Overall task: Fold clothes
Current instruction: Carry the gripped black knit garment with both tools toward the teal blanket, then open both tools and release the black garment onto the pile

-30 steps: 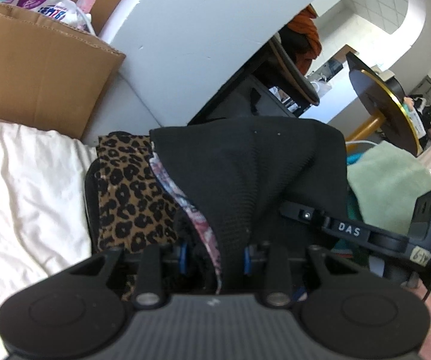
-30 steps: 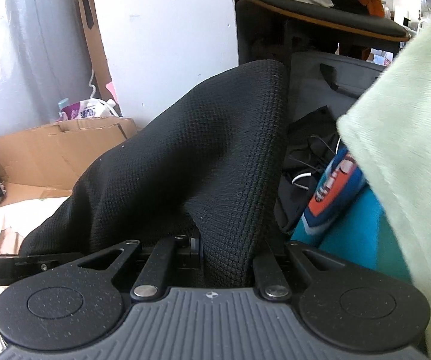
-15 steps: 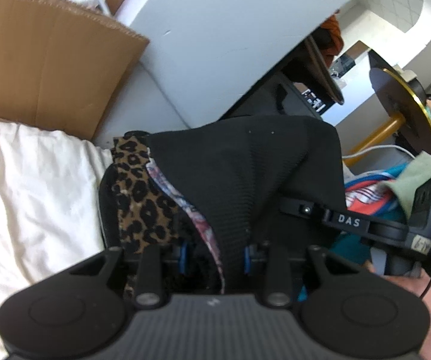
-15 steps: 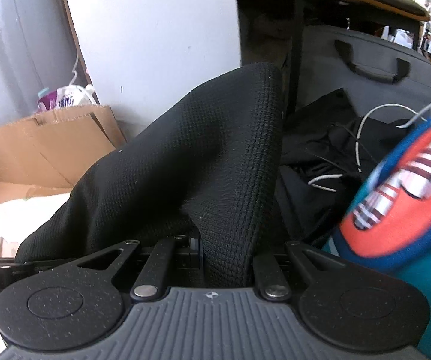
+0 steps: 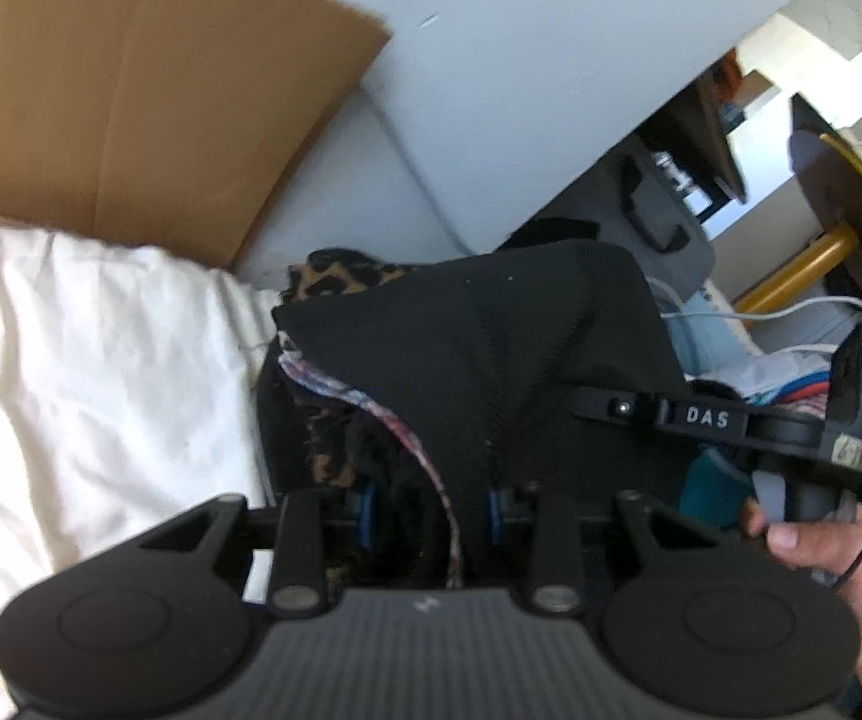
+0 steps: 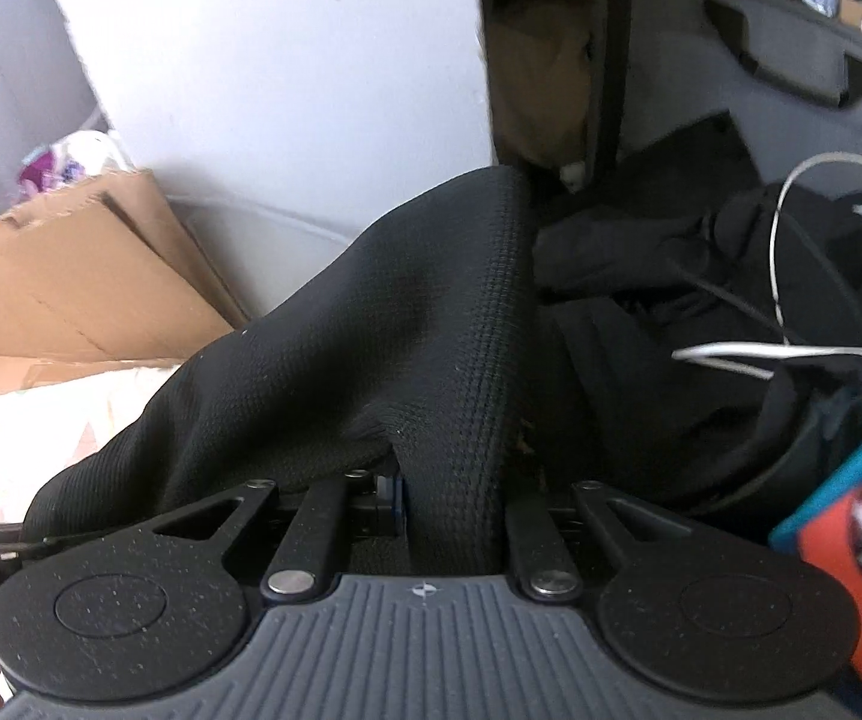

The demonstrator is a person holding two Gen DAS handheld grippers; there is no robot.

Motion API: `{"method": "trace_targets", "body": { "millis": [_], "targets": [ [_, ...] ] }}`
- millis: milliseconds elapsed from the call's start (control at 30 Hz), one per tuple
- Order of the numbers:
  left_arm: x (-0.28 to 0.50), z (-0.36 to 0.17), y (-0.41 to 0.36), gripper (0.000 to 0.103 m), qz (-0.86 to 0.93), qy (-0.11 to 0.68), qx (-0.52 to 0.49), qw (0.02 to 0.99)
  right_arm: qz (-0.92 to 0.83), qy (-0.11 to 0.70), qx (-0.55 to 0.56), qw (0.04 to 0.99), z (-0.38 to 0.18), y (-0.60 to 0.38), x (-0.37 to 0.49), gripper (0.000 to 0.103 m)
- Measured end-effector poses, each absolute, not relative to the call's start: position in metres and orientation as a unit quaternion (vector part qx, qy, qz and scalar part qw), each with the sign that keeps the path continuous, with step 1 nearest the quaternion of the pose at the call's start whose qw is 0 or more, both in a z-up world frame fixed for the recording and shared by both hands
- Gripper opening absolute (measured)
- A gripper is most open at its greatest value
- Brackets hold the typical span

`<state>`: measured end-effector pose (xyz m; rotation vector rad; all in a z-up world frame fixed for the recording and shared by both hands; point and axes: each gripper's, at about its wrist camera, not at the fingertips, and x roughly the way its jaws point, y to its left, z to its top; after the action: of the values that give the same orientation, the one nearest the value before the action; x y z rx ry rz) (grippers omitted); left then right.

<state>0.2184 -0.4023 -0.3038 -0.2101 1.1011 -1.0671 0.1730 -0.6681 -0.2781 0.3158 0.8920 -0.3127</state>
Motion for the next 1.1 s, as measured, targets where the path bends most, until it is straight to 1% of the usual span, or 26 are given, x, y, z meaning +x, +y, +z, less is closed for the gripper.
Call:
{"method": "trace_targets", "body": {
  "millis": [33,67,100,133,367,533,667,733,800,933,1033,1067,1100],
  "targets": [
    [0.221,-0.308,-0.403,0.035,-0.477,0.504,-0.098,0.713,-0.157,0.432,0.152,0.875,-0.282,-0.67,0.176,0.022],
    [0.224,-0.311,-0.402,0.035,-0.473,0.512,-0.105,0.709,-0.164,0.434,0.15,0.873,-0.284,-0.672,0.179,0.024],
    [0.226,-0.314,-0.402,0.035,-0.47,0.517,-0.109,0.707,-0.17,0.434,0.147,0.872,-0.285,-0.675,0.182,0.033],
    [0.228,-0.315,-0.403,0.035,-0.469,0.519,-0.11,0.706,-0.179,0.433,0.144,0.871,-0.286,-0.678,0.185,0.035],
    [0.23,-0.314,-0.409,0.035,-0.477,0.508,-0.088,0.712,-0.272,0.427,0.104,0.856,-0.284,-0.699,0.203,0.035],
    [0.234,-0.313,-0.413,0.035,-0.488,0.506,-0.077,0.707,-0.257,0.379,0.101,0.883,-0.262,-0.679,0.191,0.035],
    [0.242,-0.314,-0.406,0.042,-0.492,0.52,-0.09,0.693,-0.219,0.362,0.1,0.9,-0.259,-0.646,0.176,0.035],
    [0.242,-0.31,-0.404,0.042,-0.498,0.514,-0.088,0.693,-0.202,0.359,0.107,0.905,-0.261,-0.633,0.17,0.035],
    [0.242,-0.306,-0.402,0.046,-0.502,0.509,-0.085,0.695,-0.189,0.355,0.112,0.909,-0.266,-0.619,0.162,0.035],
    [0.246,-0.305,-0.402,0.048,-0.495,0.514,-0.087,0.695,-0.18,0.354,0.112,0.911,-0.283,-0.593,0.144,0.035],
    [0.247,-0.298,-0.398,0.053,-0.498,0.502,-0.079,0.702,-0.174,0.355,0.123,0.91,-0.297,-0.578,0.13,0.035],
    [0.248,-0.296,-0.395,0.059,-0.505,0.499,-0.079,0.7,-0.172,0.356,0.125,0.91,-0.302,-0.573,0.127,0.035],
    [0.249,-0.296,-0.393,0.062,-0.511,0.497,-0.078,0.697,-0.172,0.353,0.127,0.911,-0.305,-0.569,0.123,0.035]
  ]
}}
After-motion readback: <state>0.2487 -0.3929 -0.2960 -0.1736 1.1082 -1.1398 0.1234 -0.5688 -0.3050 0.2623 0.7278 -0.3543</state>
